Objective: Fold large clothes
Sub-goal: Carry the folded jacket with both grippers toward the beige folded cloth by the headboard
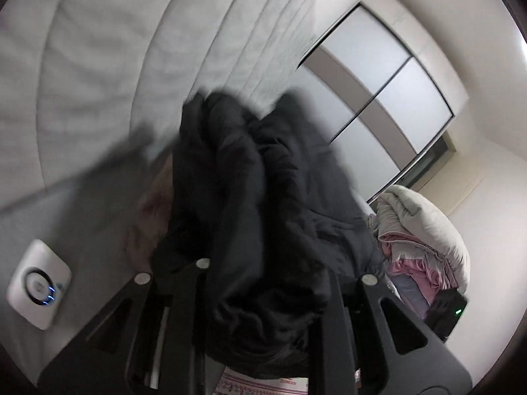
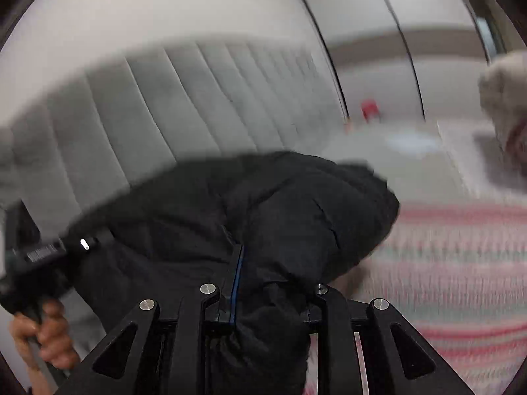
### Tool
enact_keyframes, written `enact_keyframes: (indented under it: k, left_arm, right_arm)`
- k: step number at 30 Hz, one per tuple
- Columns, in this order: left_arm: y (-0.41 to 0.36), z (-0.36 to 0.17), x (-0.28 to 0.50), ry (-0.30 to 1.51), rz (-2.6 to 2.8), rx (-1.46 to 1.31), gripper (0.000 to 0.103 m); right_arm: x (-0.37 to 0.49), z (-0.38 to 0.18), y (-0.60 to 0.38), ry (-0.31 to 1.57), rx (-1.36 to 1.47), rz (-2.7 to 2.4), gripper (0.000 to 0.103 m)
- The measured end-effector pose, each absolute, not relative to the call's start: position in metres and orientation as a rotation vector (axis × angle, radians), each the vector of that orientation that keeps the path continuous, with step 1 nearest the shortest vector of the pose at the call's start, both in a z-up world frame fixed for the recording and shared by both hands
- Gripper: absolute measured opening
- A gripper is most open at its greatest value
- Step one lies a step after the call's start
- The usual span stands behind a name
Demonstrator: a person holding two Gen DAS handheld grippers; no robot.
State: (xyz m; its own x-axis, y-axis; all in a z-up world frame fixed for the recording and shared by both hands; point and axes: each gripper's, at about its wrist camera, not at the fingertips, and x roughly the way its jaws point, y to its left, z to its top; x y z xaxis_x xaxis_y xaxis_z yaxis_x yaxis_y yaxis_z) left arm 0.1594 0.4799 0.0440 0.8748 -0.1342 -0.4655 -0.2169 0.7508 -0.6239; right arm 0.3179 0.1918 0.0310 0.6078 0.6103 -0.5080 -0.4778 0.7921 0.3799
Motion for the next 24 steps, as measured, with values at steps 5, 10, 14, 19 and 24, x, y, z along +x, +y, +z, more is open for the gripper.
enact_keyframes:
  k: [5,10,14,19,24]
  left_arm:
    - [0.465,0.054,0.186,0.528,0.141,-0.571,0.024]
    - [0.476,0.065,0.230,0.531,0.153,-0.559,0.025]
    - [0.483,0.057,0.256,0.545,0.203,-0.467,0.033]
    - [0.496,0.052,0.240,0.559,0.236,-0.500,0.058]
    - [0.520,0.058,0.190,0.515,0.234,-0.631,0.067]
  right_arm:
    - [0.355,0.026,0.200,0.686,0.259,0.615,0.028]
    - [0.410,0.049,0.219,0.672,0.315,0.628,0.028]
    - [0.416,0.036,0.225,0.636,0.341,0.622,0.029]
    - [0.390,0.022,0.206,0.658,0.352,0.684,0.053]
    - [0.385,0.021,0.150,0.780,0.625,0.770,0.077]
